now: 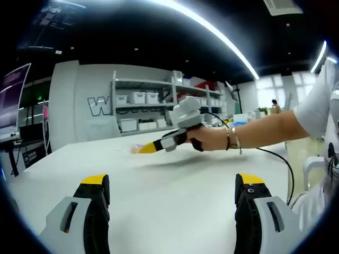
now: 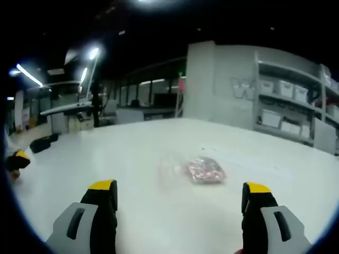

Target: Open the resealable bag by pulling the two sides of the seal apart until the entire bag opening is separated and visibly accessible.

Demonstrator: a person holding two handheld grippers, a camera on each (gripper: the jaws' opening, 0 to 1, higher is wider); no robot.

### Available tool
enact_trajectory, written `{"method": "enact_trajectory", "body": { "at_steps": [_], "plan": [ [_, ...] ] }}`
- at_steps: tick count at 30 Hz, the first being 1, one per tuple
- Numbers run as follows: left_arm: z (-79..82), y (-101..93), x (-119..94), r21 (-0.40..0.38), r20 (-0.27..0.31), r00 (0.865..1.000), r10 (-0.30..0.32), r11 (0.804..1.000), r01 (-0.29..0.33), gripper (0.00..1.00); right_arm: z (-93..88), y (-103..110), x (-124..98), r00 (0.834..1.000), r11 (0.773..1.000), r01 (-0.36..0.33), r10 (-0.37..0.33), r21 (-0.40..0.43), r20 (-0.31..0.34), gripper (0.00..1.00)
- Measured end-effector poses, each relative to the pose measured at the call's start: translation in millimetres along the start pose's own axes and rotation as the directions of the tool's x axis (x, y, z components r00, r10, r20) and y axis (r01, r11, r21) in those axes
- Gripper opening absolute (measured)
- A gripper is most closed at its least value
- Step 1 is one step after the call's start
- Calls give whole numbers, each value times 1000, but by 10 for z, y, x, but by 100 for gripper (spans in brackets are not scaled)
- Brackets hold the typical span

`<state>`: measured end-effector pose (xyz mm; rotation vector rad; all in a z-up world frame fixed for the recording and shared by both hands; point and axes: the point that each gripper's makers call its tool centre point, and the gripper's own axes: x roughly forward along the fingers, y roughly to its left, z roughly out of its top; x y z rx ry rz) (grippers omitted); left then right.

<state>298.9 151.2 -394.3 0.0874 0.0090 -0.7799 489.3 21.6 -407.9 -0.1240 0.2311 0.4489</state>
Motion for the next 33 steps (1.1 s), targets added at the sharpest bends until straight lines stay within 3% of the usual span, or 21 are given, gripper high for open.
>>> {"method": "enact_trajectory", "body": {
  "at_steps": [33],
  "plan": [
    [0,-11,11,3,-2,1000,1,1000,-1,97,-45,-199,-138,1000,1000,9,-9,17,6,99]
  ]
}}
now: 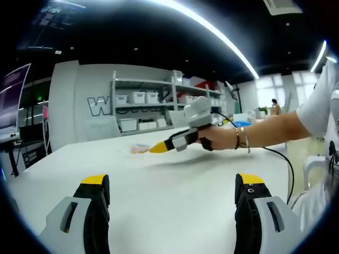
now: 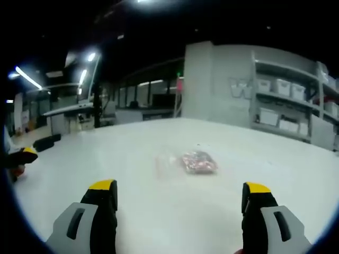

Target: Open the resealable bag by pulling the two sides of the seal apart until the entire bag opening is separated and visibly accessible.

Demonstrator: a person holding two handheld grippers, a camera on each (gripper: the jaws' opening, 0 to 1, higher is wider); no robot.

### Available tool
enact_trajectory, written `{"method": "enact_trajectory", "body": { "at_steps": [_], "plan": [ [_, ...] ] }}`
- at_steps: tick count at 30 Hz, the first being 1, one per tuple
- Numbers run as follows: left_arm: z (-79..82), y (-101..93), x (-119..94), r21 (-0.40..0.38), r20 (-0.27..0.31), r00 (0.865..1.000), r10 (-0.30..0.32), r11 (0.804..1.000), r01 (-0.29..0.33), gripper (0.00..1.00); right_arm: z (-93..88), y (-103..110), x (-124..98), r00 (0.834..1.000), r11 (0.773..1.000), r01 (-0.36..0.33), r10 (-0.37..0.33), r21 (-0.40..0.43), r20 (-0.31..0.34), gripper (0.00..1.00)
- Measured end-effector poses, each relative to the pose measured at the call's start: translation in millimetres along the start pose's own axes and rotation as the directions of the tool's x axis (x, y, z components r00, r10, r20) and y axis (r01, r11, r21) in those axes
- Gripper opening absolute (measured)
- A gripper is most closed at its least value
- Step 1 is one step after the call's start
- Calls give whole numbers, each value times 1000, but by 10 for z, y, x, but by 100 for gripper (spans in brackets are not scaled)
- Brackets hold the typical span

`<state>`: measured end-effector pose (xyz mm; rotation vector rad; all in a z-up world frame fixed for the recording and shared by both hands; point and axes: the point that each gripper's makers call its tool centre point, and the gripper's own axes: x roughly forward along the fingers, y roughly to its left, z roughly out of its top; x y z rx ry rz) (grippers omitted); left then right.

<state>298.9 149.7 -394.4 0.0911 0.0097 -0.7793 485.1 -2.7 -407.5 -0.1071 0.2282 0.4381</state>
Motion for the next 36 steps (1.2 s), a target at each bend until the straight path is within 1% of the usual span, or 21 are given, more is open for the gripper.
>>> {"method": "enact_trajectory", "body": {
  "at_steps": [12,20,26,30,36],
  "plan": [
    [7,3,-1,1,2,1000,0,1000,0,97,51,-59,-50,1000,1000,-4,3,18,13,99],
    [8,4,-3,0,1,1000,0,1000,0,97,47,-91,-84,1000,999,-10,10,32,14,99],
    [8,3,-4,1,1,1000,0,1000,0,97,67,-139,-152,1000,999,-12,11,31,21,99],
    [10,4,-4,0,2,1000,0,1000,0,97,38,-78,-233,1000,999,-12,12,34,23,99],
    [10,5,-6,-1,2,1000,1,1000,-1,97,36,-105,-301,1000,999,-16,16,33,27,99]
  ]
}}
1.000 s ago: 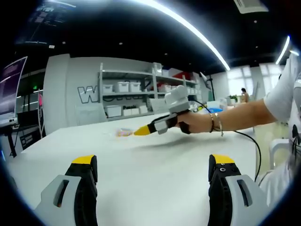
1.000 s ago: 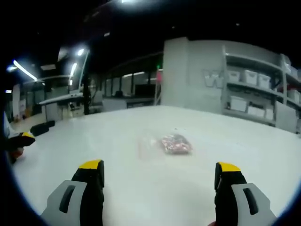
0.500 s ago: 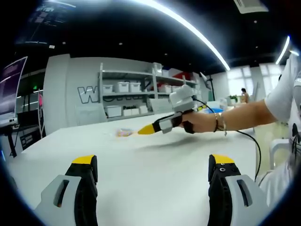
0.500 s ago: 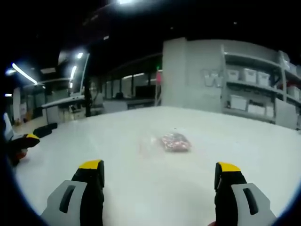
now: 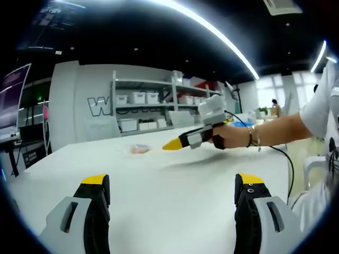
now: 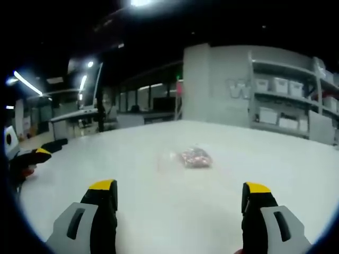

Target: Open the resealable bag by pulling the two sides of the seal apart until the entire bag opening is separated and visibly accessible.

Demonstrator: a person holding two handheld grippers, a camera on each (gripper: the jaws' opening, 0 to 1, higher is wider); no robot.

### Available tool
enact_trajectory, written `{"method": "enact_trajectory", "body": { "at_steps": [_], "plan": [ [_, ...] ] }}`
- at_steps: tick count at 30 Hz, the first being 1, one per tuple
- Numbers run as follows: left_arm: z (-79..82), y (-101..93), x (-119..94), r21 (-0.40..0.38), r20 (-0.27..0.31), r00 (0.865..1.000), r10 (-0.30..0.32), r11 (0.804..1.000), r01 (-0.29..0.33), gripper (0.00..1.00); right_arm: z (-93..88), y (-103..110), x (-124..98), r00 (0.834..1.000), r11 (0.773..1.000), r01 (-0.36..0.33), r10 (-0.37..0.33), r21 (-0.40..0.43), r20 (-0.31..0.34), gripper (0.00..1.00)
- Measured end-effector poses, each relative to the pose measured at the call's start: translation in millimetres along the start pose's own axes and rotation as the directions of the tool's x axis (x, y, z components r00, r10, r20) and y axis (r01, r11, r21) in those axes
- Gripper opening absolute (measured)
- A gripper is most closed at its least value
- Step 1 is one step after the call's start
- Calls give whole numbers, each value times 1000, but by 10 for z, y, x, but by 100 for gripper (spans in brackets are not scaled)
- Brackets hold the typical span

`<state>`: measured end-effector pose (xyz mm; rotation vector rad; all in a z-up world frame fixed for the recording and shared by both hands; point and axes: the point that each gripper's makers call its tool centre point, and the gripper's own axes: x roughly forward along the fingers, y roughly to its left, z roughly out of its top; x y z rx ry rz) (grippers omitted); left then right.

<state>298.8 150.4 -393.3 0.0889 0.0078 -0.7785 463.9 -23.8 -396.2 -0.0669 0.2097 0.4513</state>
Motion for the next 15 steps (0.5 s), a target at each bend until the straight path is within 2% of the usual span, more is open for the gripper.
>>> {"method": "enact_trajectory", "body": {
  "at_steps": [15],
  "plan": [
    [-10,9,8,5,-4,1000,2,1000,-2,97,-62,4,-209,1000,1000,4,-4,18,19,99]
  ]
}}
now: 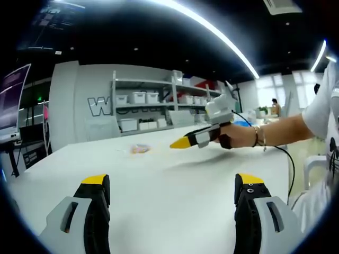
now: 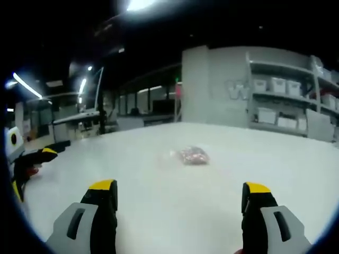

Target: Open the resealable bag by pulling the two sides of the seal apart until the entire bag opening is separated and visibly accessible.

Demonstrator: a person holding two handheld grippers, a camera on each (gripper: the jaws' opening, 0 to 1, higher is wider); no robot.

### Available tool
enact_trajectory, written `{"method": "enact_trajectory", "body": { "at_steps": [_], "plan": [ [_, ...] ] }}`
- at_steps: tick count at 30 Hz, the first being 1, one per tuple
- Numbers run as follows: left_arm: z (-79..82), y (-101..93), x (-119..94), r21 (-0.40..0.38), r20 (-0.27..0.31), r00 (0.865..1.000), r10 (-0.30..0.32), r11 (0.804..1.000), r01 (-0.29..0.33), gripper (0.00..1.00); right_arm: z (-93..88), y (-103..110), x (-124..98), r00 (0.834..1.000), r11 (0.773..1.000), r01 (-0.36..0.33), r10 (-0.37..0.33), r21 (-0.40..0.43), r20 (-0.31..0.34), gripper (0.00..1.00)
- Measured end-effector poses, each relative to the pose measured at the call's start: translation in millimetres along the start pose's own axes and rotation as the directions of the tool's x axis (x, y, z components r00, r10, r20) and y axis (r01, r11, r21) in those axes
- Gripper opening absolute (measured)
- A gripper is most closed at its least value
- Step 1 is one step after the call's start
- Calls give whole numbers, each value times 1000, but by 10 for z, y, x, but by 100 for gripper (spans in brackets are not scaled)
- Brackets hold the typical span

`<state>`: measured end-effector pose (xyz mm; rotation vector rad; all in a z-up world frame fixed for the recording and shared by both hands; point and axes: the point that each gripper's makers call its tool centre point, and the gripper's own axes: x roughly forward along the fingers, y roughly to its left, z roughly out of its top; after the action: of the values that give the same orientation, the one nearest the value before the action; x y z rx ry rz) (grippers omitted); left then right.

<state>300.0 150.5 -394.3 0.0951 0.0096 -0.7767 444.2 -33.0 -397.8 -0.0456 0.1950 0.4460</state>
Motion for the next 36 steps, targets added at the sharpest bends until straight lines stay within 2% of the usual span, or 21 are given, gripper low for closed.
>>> {"method": "enact_trajectory", "body": {
  "at_steps": [12,36],
  "plan": [
    [-5,2,2,0,-2,1000,0,1000,0,96,23,28,-193,1000,1000,-6,6,1,21,99],
    [3,9,-17,-1,2,1000,-1,1000,1,96,-76,-25,-591,999,1000,21,-22,12,34,99]
  ]
}}
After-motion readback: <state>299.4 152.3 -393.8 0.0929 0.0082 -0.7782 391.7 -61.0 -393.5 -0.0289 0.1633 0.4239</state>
